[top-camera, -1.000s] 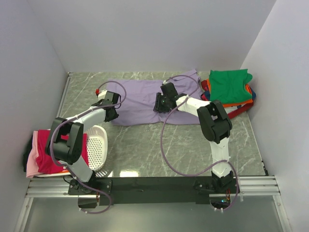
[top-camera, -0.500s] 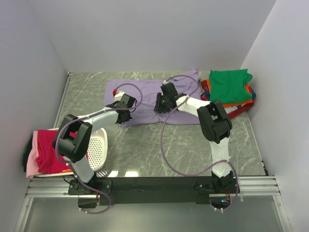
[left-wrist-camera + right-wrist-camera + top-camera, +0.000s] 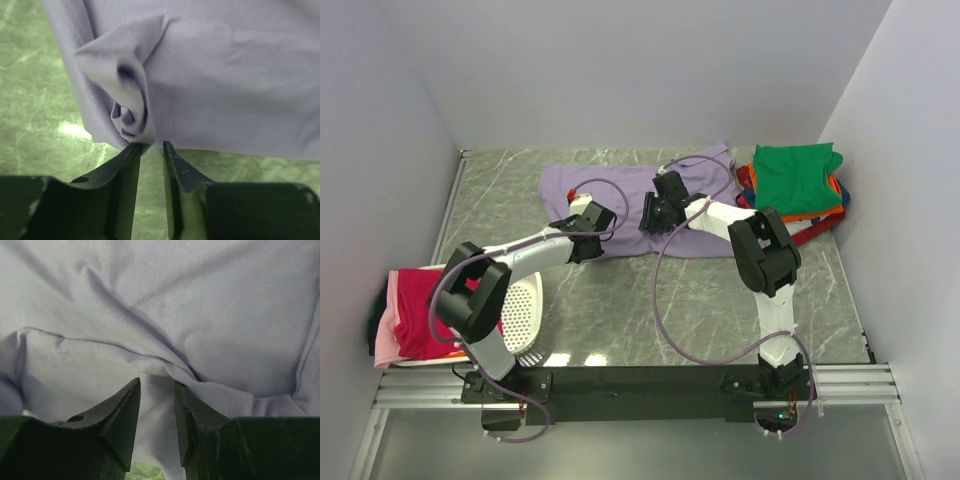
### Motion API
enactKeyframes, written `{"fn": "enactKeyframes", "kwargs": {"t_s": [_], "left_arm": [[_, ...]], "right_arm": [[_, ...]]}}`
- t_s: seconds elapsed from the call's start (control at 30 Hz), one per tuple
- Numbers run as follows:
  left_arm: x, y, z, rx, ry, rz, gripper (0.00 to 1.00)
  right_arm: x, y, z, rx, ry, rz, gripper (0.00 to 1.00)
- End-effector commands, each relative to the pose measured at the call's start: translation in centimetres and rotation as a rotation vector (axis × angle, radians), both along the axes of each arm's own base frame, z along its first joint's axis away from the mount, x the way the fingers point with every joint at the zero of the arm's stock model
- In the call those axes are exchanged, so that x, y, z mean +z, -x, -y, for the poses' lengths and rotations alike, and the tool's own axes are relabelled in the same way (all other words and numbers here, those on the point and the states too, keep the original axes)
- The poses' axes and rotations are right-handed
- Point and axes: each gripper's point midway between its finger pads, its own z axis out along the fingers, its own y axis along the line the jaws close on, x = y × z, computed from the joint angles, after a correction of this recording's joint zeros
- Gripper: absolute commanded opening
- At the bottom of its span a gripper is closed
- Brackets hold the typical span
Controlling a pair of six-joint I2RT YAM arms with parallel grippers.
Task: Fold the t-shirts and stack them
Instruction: Fold the tshirt
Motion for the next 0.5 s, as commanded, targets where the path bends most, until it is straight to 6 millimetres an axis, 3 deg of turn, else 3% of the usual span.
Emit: {"fn": "enactKeyframes", "kwargs": {"t_s": [0.0, 0.17, 0.4, 0.47], "left_arm": [[5.3, -1.3, 0.5, -0.011, 0.054, 0.129, 0.31], [8.3, -2.4, -0.4, 0.007, 0.055, 0.217, 0.34], [7.2, -4.2, -6.2, 0.2, 0.042, 0.216, 0.35], [6.3, -4.5, -7.0, 0.22, 0.046, 0.201, 0.35]], "right_arm": [[-2.9, 1.3, 2.7, -0.023, 0.106, -0.07, 0.41], [-2.9, 1.3, 2.7, -0.022, 0.106, -0.071, 0.41], [-2.9, 1.3, 2.7, -0.017, 0.108, -0.069, 0.41], [-2.8, 1.3, 2.6, -0.017, 0.107, -0.068, 0.41]]}}
